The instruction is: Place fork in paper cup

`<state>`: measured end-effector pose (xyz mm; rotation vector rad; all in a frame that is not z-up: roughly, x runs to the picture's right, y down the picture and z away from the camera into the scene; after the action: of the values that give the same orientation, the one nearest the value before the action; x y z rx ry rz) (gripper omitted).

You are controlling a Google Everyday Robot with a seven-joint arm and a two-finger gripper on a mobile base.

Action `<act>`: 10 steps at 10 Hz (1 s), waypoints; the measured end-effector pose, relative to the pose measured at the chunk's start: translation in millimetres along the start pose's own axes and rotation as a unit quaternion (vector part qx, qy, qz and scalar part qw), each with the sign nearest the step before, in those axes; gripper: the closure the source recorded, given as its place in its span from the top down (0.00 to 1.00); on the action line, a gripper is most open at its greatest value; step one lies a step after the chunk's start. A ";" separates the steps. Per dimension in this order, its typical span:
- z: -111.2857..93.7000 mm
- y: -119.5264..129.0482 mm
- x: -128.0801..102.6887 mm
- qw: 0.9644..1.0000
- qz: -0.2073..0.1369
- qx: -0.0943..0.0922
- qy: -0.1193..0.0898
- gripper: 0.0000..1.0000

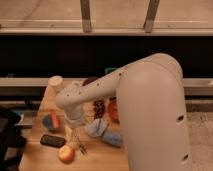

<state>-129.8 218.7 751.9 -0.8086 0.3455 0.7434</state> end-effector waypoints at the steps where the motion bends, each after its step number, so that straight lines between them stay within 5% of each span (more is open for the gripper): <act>1: 3.2 -2.4 0.4 1.000 0.007 0.003 0.004 0.80; 10: 39.1 -5.0 -14.3 0.998 0.053 0.002 0.034 0.80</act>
<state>-136.0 239.3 787.9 -0.8180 0.4541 0.8152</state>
